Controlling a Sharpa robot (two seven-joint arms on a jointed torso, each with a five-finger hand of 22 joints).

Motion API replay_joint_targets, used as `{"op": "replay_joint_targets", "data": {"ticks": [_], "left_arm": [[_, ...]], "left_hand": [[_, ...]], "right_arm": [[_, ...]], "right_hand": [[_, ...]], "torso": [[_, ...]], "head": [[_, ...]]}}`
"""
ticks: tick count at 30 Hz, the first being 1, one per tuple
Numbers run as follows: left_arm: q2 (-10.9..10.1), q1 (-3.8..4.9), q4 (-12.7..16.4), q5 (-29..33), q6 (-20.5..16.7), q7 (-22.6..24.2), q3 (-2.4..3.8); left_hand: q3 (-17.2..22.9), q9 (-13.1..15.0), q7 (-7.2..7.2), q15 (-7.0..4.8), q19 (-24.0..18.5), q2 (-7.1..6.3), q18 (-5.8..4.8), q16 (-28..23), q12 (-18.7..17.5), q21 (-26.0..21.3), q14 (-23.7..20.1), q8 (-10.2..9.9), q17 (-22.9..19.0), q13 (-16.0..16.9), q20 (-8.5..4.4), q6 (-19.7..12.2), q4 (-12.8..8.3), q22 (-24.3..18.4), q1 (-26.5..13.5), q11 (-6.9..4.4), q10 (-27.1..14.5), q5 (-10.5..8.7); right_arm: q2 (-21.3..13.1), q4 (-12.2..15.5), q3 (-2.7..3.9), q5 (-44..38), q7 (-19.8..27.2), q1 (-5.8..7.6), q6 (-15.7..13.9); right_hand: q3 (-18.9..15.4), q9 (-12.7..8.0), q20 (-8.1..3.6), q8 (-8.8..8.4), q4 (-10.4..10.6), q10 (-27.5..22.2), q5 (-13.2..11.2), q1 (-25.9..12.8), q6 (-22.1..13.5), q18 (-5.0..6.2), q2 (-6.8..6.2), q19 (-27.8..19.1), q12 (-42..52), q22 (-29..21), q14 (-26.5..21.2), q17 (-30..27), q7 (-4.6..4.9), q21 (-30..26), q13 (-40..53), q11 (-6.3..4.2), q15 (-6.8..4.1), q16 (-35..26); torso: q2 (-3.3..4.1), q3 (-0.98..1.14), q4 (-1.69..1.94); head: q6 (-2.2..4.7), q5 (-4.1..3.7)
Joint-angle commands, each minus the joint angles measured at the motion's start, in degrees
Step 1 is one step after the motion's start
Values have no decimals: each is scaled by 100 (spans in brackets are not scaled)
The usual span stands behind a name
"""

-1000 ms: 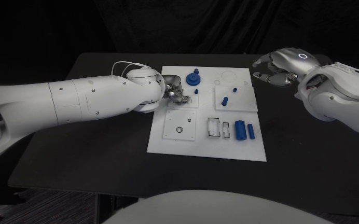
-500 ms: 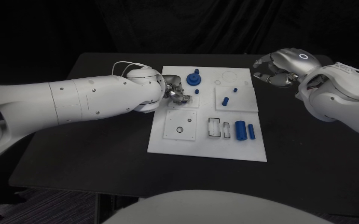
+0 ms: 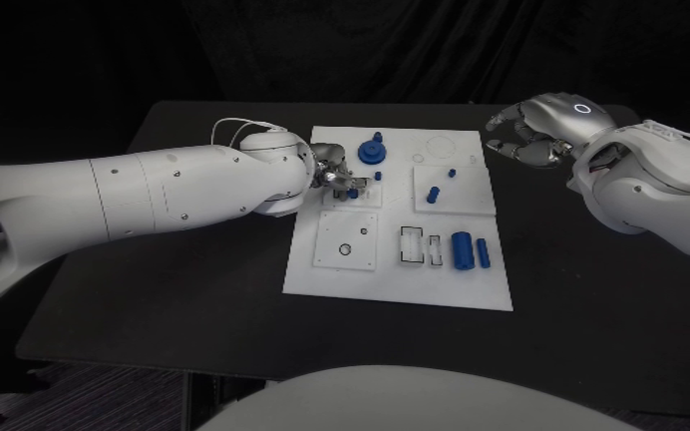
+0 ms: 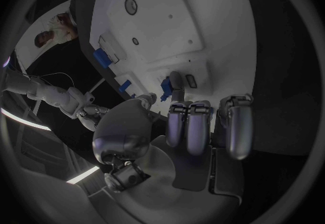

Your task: Assemble the parts on the task board

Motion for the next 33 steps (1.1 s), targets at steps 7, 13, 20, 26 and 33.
{"op": "replay_joint_targets", "data": {"ticks": [7,13,20,26,33], "left_arm": [[-14,-16,-8,27,-238,236,-1],[-16,-16,-15,27,-215,264,-1],[-37,-16,-2,27,-292,312,-1],[-192,-15,123,26,-827,553,0],[-403,93,201,26,-1166,793,1]], "left_hand": [[-165,182,-2,46,2,139,76,15,-24,-40,597,46,1505,1509,51,-109,-4,791,-208,51,600,-17],[-179,235,-3,48,0,192,77,15,-24,-44,597,69,1505,1509,53,-123,-7,793,-216,51,600,-12],[-179,288,-6,48,7,237,75,15,-24,-39,597,95,1505,1509,55,-130,-13,802,-188,50,600,-7],[-201,718,-55,8,116,125,40,15,-24,64,597,293,1505,1509,26,-217,-12,925,455,8,600,-12],[-197,965,-97,-25,182,-30,20,15,-24,122,597,354,1505,1509,-12,-263,-29,1000,1171,-33,600,0]], "right_arm": [[-2,1,4,-15,-126,-8,38],[5,-1,4,-15,-128,-8,46],[1,1,4,-15,-130,-8,46],[-22,13,4,-15,-123,-9,25],[-40,7,4,-15,-118,-8,3]], "right_hand": [[40,-15,0,-25,-14,596,18,43,52,89,8,-60,15,911,600,1510,21,-50,1509,25,21,17],[40,-15,0,-25,-14,596,18,43,52,89,8,-60,15,911,600,1510,21,-50,1509,25,21,17],[40,-15,0,-25,-14,596,18,43,52,89,8,-60,15,911,600,1510,21,-50,1509,25,21,17],[40,-15,0,-25,-14,596,18,43,52,89,8,-60,15,911,600,1510,21,-50,1509,25,21,17],[43,-22,1,-26,-17,596,18,39,59,89,8,-58,15,911,600,1510,21,-50,1509,26,22,17]], "torso": [[-3,-6,-7],[-3,0,-7],[-4,5,-3],[-5,2,-8],[-4,0,-5]], "head": [[-1,16],[-1,13],[-1,26],[-1,56],[-1,34]]}}
